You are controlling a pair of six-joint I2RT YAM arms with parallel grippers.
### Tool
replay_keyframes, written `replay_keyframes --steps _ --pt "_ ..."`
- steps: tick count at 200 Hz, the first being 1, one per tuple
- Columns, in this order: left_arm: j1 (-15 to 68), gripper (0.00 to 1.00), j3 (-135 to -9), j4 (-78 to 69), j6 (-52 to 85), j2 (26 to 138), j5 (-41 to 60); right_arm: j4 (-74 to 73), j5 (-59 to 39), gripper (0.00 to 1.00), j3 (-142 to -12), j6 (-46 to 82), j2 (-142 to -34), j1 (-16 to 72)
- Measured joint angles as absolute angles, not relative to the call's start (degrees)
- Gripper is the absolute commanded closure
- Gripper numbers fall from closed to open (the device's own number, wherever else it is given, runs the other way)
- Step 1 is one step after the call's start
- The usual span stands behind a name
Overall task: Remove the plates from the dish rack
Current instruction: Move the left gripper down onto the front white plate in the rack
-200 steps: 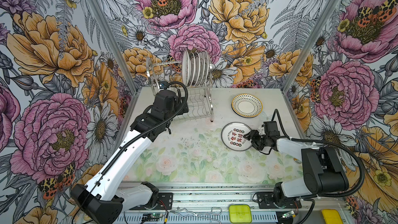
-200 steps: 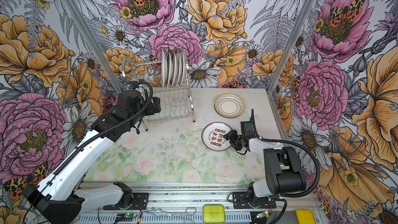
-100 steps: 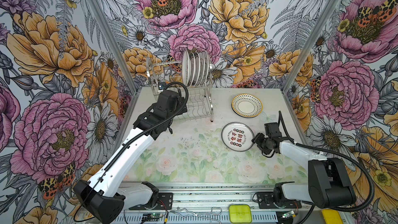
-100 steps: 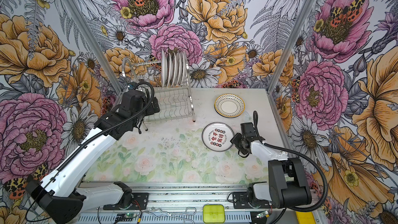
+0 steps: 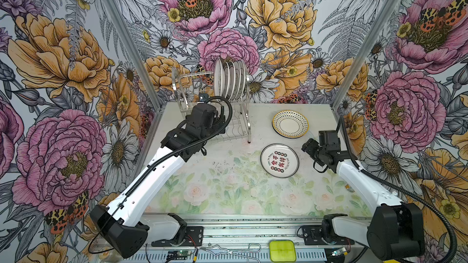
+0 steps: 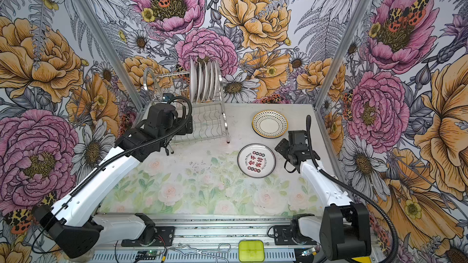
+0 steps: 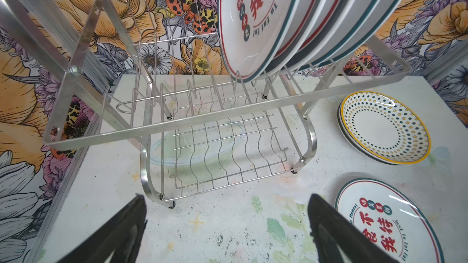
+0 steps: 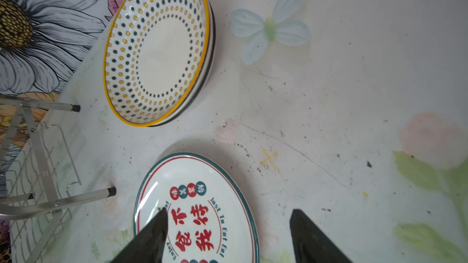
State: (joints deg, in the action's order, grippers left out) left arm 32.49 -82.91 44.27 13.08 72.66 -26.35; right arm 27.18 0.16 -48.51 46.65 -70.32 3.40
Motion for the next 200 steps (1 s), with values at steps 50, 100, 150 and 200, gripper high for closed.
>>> replay_keyframes --steps 50,100,150,200 --pt "28.0 0.01 -88.8 42.8 11.4 73.6 -20.2 27.0 -1.3 0.01 -57.7 42.3 -76.9 2.9" --pt "21.8 0.01 -91.4 37.0 10.1 78.0 -6.5 27.0 -3.5 0.01 -63.9 39.7 -80.1 2.9" --pt "20.3 0.03 -96.0 33.9 8.3 83.3 1.7 27.0 -5.2 0.01 -65.1 38.5 -82.0 2.9" --pt "19.1 0.11 -100.2 32.9 6.0 85.6 2.3 27.0 -6.0 0.01 -65.1 37.8 -82.3 2.2"
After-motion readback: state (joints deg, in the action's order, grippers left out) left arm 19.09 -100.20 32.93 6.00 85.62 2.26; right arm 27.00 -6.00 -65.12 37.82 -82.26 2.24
